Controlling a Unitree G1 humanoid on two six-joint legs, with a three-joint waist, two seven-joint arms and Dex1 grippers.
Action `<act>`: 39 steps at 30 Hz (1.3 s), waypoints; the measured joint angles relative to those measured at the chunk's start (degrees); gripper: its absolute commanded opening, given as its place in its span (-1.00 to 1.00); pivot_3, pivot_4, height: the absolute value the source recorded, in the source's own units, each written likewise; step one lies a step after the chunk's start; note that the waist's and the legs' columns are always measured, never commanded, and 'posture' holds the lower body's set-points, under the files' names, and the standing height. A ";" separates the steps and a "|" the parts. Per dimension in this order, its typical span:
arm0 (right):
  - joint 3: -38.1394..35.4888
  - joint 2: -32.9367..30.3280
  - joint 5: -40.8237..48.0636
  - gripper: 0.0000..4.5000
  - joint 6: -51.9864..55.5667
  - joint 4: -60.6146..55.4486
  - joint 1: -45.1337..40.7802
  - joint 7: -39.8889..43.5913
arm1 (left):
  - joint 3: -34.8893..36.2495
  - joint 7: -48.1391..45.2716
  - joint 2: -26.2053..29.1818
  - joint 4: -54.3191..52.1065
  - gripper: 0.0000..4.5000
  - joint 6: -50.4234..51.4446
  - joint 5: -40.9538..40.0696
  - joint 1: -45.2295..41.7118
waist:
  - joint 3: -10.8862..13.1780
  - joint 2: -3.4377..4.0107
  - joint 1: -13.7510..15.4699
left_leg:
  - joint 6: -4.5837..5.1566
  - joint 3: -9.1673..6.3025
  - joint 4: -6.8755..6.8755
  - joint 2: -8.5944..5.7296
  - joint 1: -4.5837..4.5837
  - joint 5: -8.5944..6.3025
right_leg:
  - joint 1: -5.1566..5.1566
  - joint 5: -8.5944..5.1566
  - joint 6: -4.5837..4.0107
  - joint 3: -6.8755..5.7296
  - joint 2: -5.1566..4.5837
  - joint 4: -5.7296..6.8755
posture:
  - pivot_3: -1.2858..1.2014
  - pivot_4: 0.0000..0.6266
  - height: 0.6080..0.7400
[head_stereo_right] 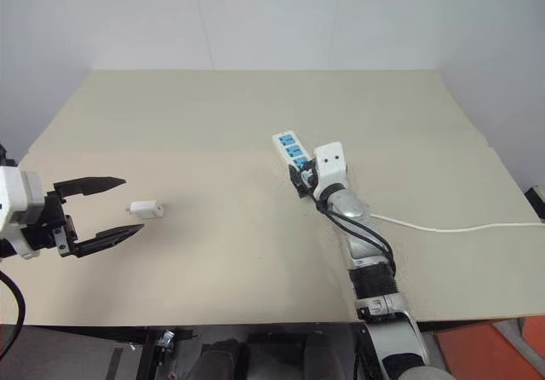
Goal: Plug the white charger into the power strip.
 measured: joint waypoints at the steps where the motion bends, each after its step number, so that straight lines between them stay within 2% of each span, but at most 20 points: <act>1: -0.13 0.55 -0.29 0.99 -0.95 1.60 -0.49 -0.30 | 0.00 0.00 -0.01 -0.01 1.00 0.00 -0.02 0.08 | 0.00 0.00 -0.31 | 0.00 0.00 -0.03 0.00 0.00 0.00 | -0.01 0.00 0.00 0.04 0.00 -0.01 | 0.03 -0.52 1.00; 9: -0.33 1.78 -1.33 0.99 -6.87 8.43 -2.32 -0.90 | 0.13 -0.05 0.00 -0.23 1.00 0.00 -0.07 0.87 | 0.00 0.00 -1.07 | 0.00 0.05 -0.12 0.03 0.17 0.00 | 0.00 0.01 0.02 0.29 0.08 0.01 | 0.03 -0.52 1.00; 22: -0.26 3.31 -1.20 0.99 -7.75 11.34 -2.28 2.60 | 0.20 -0.10 0.01 -0.41 1.00 0.00 -0.11 1.47 | 0.00 0.00 -2.05 | 0.01 0.08 -0.18 0.04 0.19 0.00 | -0.02 0.02 0.03 0.39 0.08 0.01 | 0.03 -0.52 1.00; 39: -1.31 3.52 -1.54 0.99 -15.76 24.46 -6.91 3.28 | 0.71 -0.12 0.02 -0.98 1.00 0.03 -0.13 1.75 | -0.03 -0.04 -2.21 | 0.01 0.14 -0.18 0.05 0.36 0.00 | 0.07 0.09 0.04 0.52 0.11 0.02 | 0.03 -0.52 1.00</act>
